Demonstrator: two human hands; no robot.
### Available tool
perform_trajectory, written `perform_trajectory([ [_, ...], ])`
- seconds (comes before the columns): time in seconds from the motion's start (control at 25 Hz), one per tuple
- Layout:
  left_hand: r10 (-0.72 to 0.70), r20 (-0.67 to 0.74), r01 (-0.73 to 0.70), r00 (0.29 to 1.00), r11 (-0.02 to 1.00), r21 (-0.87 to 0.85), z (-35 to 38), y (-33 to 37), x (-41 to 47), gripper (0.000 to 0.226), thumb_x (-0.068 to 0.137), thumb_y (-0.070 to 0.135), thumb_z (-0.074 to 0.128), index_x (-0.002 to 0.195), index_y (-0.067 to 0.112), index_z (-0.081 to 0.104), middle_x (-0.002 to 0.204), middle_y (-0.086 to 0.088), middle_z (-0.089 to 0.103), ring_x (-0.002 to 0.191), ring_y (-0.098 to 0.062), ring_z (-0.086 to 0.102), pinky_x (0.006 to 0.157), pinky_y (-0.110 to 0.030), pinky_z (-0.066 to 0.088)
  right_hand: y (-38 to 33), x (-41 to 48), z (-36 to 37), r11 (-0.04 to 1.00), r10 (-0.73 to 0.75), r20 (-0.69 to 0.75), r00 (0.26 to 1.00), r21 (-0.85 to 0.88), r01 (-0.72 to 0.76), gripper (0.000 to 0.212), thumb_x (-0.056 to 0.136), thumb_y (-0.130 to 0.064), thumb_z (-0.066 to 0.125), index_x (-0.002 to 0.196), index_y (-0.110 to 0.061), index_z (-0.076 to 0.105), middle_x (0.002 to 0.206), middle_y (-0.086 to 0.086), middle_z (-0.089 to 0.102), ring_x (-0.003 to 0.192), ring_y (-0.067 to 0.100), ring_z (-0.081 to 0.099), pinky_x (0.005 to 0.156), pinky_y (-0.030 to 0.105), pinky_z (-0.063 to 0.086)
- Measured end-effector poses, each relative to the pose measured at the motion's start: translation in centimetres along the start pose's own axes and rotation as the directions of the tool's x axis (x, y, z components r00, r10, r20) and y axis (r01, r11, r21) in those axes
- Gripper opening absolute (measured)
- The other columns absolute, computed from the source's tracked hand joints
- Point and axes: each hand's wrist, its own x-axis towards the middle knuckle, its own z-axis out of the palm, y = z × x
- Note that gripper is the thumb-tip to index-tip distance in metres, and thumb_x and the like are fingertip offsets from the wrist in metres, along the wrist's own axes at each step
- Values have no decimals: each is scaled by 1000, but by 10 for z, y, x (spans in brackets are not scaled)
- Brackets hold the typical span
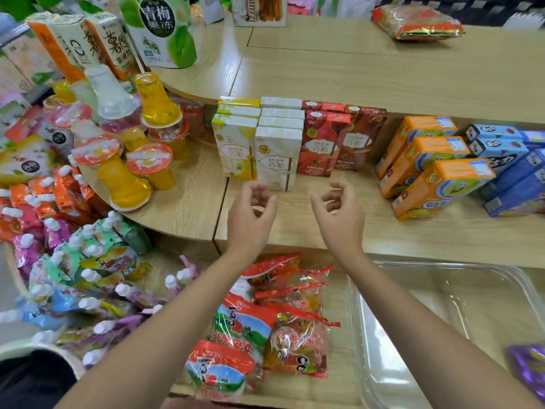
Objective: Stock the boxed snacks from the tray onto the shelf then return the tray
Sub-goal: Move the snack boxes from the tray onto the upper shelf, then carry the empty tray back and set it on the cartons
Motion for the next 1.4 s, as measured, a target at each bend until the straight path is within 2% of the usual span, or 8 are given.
perform_trajectory([
  [0.12,78,123,-82,989,996,24,19,24,-39,17,87,20,61,98,30,53,78,15,58,73,-3,57,64,-19,46,14,-20,-46,999,-46,-82,996,-27,44,21,84,-25,65,101,-12,61,75,-11,59,66,0,54,61,9,41],
  [0.28,65,210,-70,976,997,15,50,35,-86,14,86,21,62,95,30,56,73,14,59,70,-8,58,62,-23,48,44,-45,-124,986,-106,-153,983,-143,84,13,82,-23,64,92,-15,66,78,-2,63,67,10,57,62,7,40],
  [0.52,-411,319,346,854,907,242,120,9,-151,14,86,28,60,98,25,54,80,10,59,77,-16,60,71,-34,50,147,-80,-240,891,151,-334,930,-363,-274,44,76,-37,52,109,-10,59,101,13,65,91,32,60,82,39,45],
  [0.68,-415,265,260,870,844,468,142,-6,-182,28,86,39,58,108,24,50,106,4,58,86,-17,59,71,-35,51,194,-94,-284,694,167,-381,909,-609,-383,52,75,-35,51,115,-1,55,105,28,59,103,43,52,87,47,41],
  [0.8,-390,182,237,903,803,546,144,-11,-188,40,83,35,61,115,15,47,119,-1,52,98,-20,58,73,-36,50,214,-99,-296,625,279,-362,889,-634,-454,47,79,-29,59,115,0,54,109,30,57,106,44,50,86,48,41],
  [1.0,-412,215,182,885,733,655,145,-16,-200,48,85,30,61,123,9,41,126,-8,53,103,-23,58,77,-34,49,224,-102,-295,598,474,-313,823,-572,-562,23,79,-23,55,91,-5,49,93,22,61,80,38,53,62,37,40],
  [1.16,-416,297,48,860,645,763,148,-10,-204,52,90,28,50,129,4,26,91,-7,67,73,-25,65,60,-30,39,224,-97,-297,563,494,-323,807,-588,-580,25,83,-23,54,99,-5,51,96,23,61,76,33,47,65,37,38],
  [1.4,-443,288,141,849,715,685,142,-5,-204,54,91,23,50,136,5,24,64,0,60,51,-13,52,47,-26,33,219,-98,-309,596,465,-281,839,-601,-532,24,83,-24,60,93,-4,55,90,25,63,88,41,59,65,35,36],
])
